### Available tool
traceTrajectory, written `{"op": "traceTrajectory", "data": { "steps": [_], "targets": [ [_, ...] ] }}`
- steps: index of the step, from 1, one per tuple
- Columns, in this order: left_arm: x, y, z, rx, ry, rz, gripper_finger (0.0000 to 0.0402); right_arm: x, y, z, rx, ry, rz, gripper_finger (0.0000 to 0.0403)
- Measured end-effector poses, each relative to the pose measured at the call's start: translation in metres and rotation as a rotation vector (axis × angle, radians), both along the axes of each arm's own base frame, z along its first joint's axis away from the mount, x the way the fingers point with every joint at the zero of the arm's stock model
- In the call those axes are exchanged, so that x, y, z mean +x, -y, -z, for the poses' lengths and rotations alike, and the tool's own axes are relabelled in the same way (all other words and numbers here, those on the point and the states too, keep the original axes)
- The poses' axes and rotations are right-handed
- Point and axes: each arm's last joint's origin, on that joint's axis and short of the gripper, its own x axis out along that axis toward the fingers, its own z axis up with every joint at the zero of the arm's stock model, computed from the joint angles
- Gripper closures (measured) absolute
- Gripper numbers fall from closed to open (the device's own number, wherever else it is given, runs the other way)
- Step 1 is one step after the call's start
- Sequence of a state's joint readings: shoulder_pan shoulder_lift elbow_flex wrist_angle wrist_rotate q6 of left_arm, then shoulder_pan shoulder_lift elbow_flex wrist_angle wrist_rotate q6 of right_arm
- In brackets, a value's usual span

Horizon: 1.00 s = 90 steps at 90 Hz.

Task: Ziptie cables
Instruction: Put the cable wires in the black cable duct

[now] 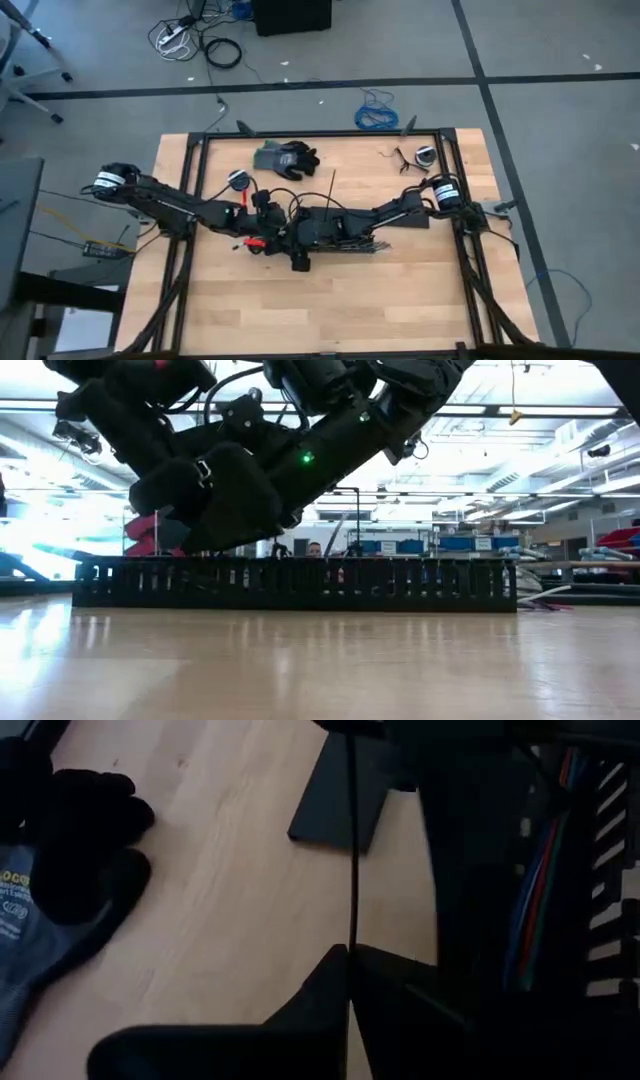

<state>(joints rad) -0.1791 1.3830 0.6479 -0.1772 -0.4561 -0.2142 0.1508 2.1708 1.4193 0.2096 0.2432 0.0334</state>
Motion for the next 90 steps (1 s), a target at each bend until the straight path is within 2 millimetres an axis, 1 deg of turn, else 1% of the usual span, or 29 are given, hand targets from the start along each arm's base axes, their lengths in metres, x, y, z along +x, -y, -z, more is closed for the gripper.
{"op": "traceTrajectory", "data": {
  "steps": [16, 40, 54, 90],
  "targets": [
    [0.0, 0.0018, 0.0008, -0.047, -0.011, 0.04, 0.0394, 0.0, 0.0003, 0.0001, 0.0, -0.001, 0.001, 0.0098],
    [0.0007, 0.0015, 0.0002, -0.028, -0.006, 0.049, 0.034, 0.0004, 0.0002, -0.0006, 0.005, 0.007, 0.002, 0.0098],
    [0.0009, 0.0014, -0.0001, -0.022, -0.001, 0.044, 0.0319, 0.0011, -0.0004, -0.0015, 0.026, 0.025, 0.005, 0.0098],
    [0.0017, 0.0013, -0.001, -0.022, 0.008, 0.042, 0.0314, 0.0031, -0.001, -0.0035, 0.078, 0.068, 0.024, 0.0098]
  ]
}}
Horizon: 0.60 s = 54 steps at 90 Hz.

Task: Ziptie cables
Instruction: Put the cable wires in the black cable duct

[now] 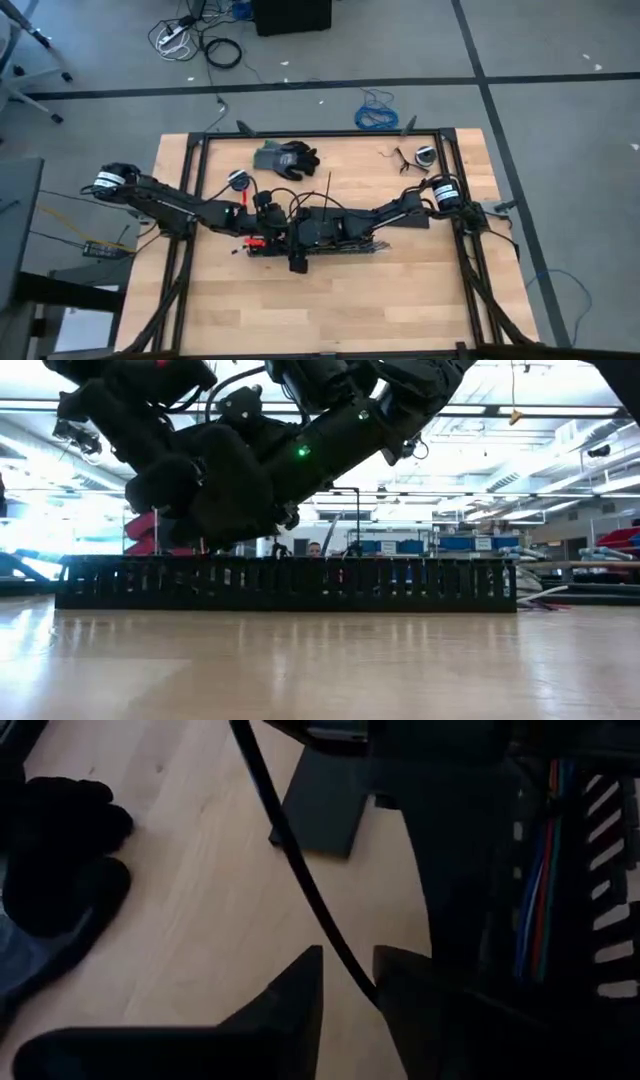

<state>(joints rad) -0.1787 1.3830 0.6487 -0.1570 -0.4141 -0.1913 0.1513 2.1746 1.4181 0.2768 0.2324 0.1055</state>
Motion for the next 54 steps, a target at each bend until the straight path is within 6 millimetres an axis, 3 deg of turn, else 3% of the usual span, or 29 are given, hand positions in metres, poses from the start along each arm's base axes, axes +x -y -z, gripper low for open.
{"op": "traceTrajectory", "data": {
  "steps": [36, 54],
  "targets": [
    [0.001, -0.001, -0.001, 0.009, 0.009, -0.01, 0.0314, 0.001, 0.002, -0.001, -0.008, 0.019, 0.028, 0.0098],
    [-0.001, -0.001, 0.0, 0.013, -0.018, -0.005, 0.0314, 0.008, 0.002, 0.02, -0.01, 0.052, 0.033, 0.0098]
  ]
}}
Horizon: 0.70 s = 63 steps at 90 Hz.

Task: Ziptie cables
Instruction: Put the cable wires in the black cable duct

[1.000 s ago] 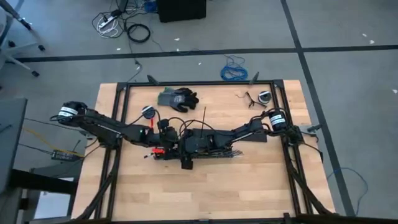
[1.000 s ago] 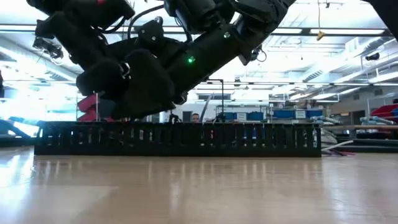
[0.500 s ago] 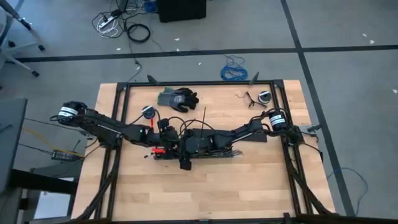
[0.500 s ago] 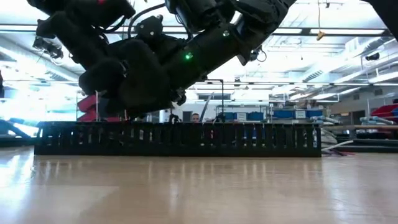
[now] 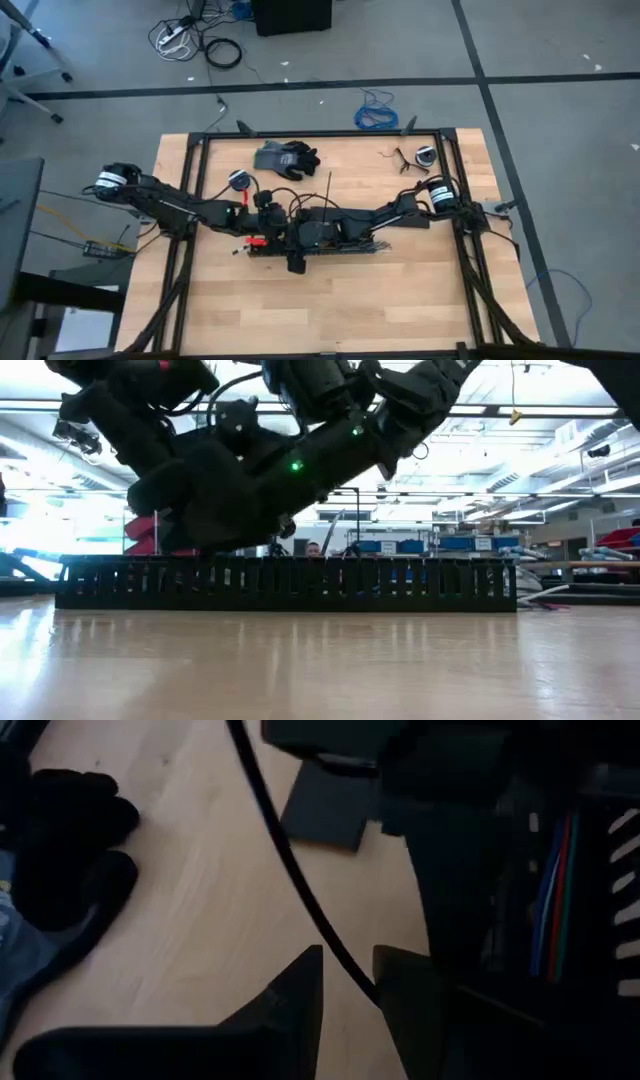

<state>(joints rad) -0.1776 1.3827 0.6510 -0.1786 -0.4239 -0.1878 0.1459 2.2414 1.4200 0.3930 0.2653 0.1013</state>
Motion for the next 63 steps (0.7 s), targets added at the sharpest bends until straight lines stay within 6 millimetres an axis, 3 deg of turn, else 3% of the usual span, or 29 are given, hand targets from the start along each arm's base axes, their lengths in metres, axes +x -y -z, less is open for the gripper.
{"op": "traceTrajectory", "data": {
  "steps": [22, 46, 63],
  "targets": [
    [0.0, -0.001, -0.007, -0.005, 0.047, -0.039, 0.0316, 0.0, 0.002, 0.001, -0.009, -0.002, 0.013, 0.0098],
    [-0.016, -0.002, -0.026, -0.008, 0.073, -0.059, 0.0342, 0.0, 0.005, 0.002, -0.009, -0.016, 0.031, 0.0098],
    [-0.023, -0.004, -0.022, 0.006, 0.005, -0.087, 0.035, 0.0, 0.006, 0.002, 0.0, -0.02, 0.034, 0.0098]
  ]
}}
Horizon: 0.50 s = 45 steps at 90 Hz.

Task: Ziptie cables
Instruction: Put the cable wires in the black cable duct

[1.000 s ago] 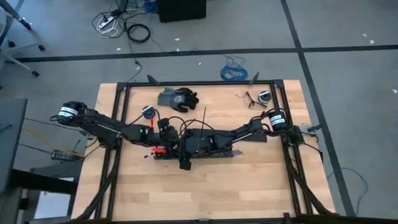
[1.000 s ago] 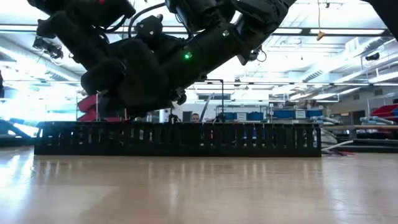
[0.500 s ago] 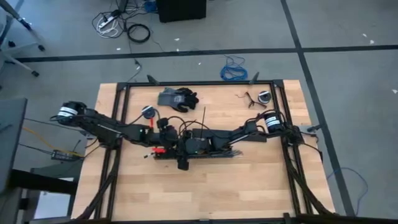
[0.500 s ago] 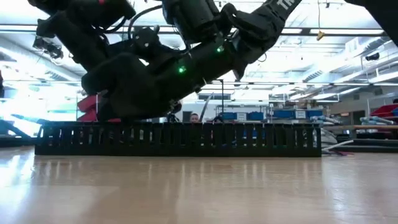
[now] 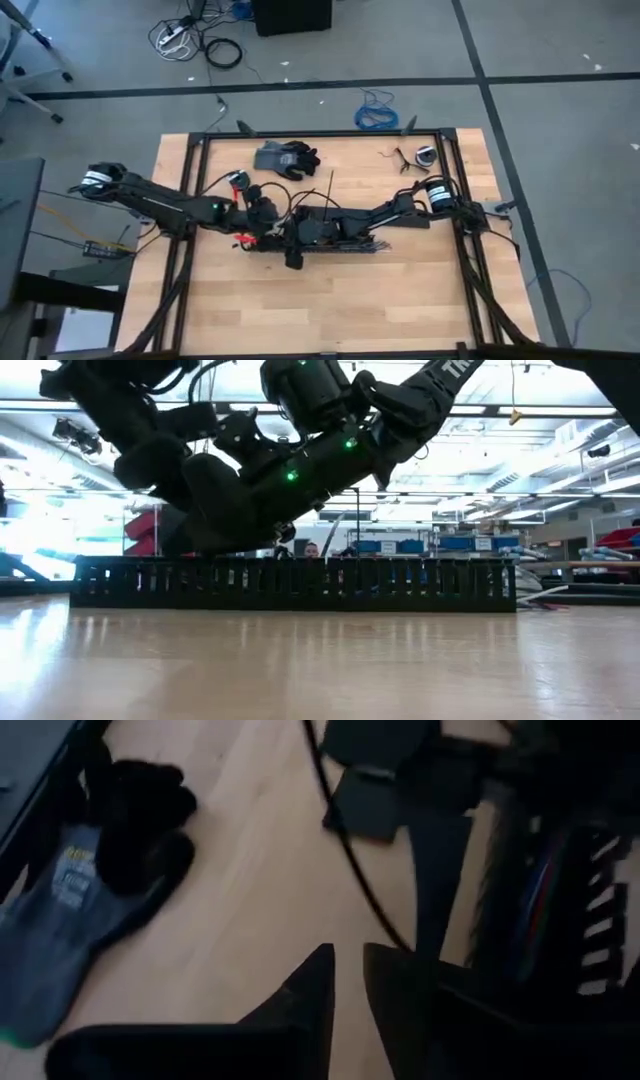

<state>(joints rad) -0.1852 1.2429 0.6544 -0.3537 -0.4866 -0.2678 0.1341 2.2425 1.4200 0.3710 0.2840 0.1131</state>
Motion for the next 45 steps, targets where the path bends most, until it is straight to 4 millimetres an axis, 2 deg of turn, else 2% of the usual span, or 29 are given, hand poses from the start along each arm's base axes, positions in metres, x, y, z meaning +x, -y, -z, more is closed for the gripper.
{"op": "traceTrajectory", "data": {
  "steps": [21, 34, 45],
  "targets": [
    [-0.004, -0.002, 0.0, 0.043, -0.017, -0.039, 0.0351, -0.001, 0.0, 0.001, 0.019, -0.013, 0.009, 0.0098],
    [-0.012, -0.004, -0.013, 0.046, 0.038, -0.055, 0.0351, -0.002, 0.0, 0.003, 0.012, -0.033, 0.028, 0.0098],
    [-0.026, -0.007, -0.026, 0.057, 0.064, -0.081, 0.0351, -0.002, 0.0, 0.003, 0.008, -0.035, 0.027, 0.0098]
  ]
}}
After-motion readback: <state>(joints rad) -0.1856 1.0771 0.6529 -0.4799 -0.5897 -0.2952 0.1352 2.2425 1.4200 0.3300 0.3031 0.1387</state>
